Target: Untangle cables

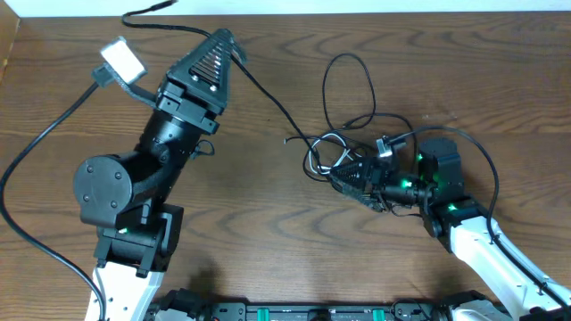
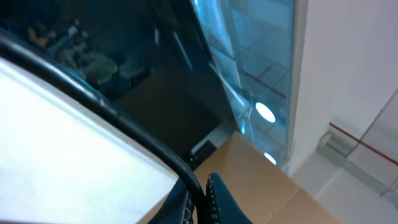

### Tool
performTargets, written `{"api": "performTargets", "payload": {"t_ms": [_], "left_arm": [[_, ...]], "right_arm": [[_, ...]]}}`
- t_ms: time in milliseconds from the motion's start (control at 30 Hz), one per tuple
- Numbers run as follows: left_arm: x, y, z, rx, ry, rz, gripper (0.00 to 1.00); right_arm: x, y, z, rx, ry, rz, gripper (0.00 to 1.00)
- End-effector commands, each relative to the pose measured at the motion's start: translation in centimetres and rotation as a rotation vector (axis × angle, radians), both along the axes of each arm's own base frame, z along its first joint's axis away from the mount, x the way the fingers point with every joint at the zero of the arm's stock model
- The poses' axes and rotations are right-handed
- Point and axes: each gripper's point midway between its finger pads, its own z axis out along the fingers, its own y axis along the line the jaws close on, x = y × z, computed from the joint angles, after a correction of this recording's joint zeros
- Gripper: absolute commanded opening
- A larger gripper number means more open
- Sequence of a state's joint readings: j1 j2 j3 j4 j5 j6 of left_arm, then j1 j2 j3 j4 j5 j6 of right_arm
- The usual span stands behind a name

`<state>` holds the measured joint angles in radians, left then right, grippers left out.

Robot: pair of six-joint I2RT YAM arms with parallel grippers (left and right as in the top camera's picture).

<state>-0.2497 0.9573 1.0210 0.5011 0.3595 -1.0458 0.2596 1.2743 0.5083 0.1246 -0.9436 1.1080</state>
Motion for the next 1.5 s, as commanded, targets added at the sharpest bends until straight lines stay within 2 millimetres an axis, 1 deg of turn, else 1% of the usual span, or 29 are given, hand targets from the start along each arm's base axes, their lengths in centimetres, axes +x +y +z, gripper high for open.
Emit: {"api": "performTargets", "payload": {"t_ms": [0,100,167,300,333,433,500,533,567,633,667,700,733,767,867,900,1067,1167,1300,1367,1400,1433,1467], "left_arm": [[-0.9,0.9,1.9,-0.022,-0.07,0.038,0.08],[-1.6,0.7,2.3,-0.016,-0.088,0.018,0.08],[-1.9,0.7,2.4,-0.014,-0.094,0.012,0.08],[-2.5,0.7,2.8,-0.035,-0.095,-0.005,0.08],[-2.7,0.7,2.9,-0.044,-0.091,-0.019,0.08],[-3.2,0.2,2.9,-0.027,-0.099,-0.051,0.08],[-3.5,-0.1,2.9,-0.019,-0.104,-0.067,0.08],[-3.7,-0.2,2.9,-0.015,-0.108,-0.075,0.08],[-4.0,-0.2,3.0,-0.011,-0.114,-0.082,0.08],[-4.6,-0.5,3.2,0.0,-0.127,-0.102,0.08],[-5.0,-0.7,3.1,0.017,-0.133,-0.112,0.08],[-5.0,-0.8,3.0,0.031,-0.131,-0.112,0.08],[-4.7,-1.0,2.1,0.076,-0.115,-0.097,0.08],[-4.3,-1.0,1.5,0.097,-0.098,-0.087,0.08],[-2.8,-1.2,-1.4,0.195,-0.013,-0.052,0.08],[-2.1,-1.1,-2.6,0.227,0.027,-0.033,0.08],[-0.2,0.4,-5.9,0.313,0.136,0.055,0.08],[0.2,1.1,-6.8,0.374,0.14,0.093,0.09],[0.8,2.1,-8.2,0.48,0.145,0.148,0.09],[1.2,2.8,-9.0,0.509,0.17,0.179,0.17],[1.5,3.4,-9.7,0.514,0.205,0.208,0.25],[1.7,3.9,-10.3,0.52,0.237,0.238,0.3],[1.9,4.3,-10.7,0.524,0.256,0.256,0.31]], "right_arm": [[-0.2,0.4,-0.1,0.073,0.306,-0.117,0.85],[0.9,0.2,-1.1,0.036,0.355,-0.243,0.84],[1.4,0.1,-1.6,0.025,0.386,-0.304,0.83],[1.6,0.5,-2.1,0.028,0.471,-0.397,0.78],[1.7,0.7,-2.1,0.037,0.485,-0.417,0.75],[2.6,0.6,-1.9,0.042,0.465,-0.48,0.7],[3.4,-0.1,-2.2,0.026,0.441,-0.539,0.65],[4.0,-0.8,-2.5,0.005,0.415,-0.584,0.63],[4.8,-1.8,-2.8,-0.035,0.358,-0.632,0.6],[5.7,-2.9,-3.1,-0.089,0.279,-0.683,0.51],[6.0,-3.3,-3.1,-0.12,0.232,-0.689,0.38],[6.0,-3.3,-3.0,-0.132,0.208,-0.678,0.31],[6.0,-3.1,-2.9,-0.143,0.176,-0.653,0.18],[5.9,-2.9,-2.7,-0.145,0.157,-0.626,0.13],[5.8,-1.9,-1.8,-0.131,0.095,-0.548,0.01],[5.7,-1.2,-0.9,-0.107,0.052,-0.497,0.01],[5.3,0.7,2.0,-0.048,-0.129,-0.343,0.01],[5.1,1.2,3.0,-0.034,-0.195,-0.297,0.01],[4.8,1.4,3.3,-0.047,-0.251,-0.258,0.01],[4.8,1.4,3.3,-0.052,-0.263,-0.254,0.01],[4.8,1.4,3.3,-0.053,-0.267,-0.253,0.01],[4.8,1.4,3.3,-0.06,-0.282,-0.247,0.01],[4.8,1.4,3.3,-0.065,-0.293,-0.244,0.01]]}}
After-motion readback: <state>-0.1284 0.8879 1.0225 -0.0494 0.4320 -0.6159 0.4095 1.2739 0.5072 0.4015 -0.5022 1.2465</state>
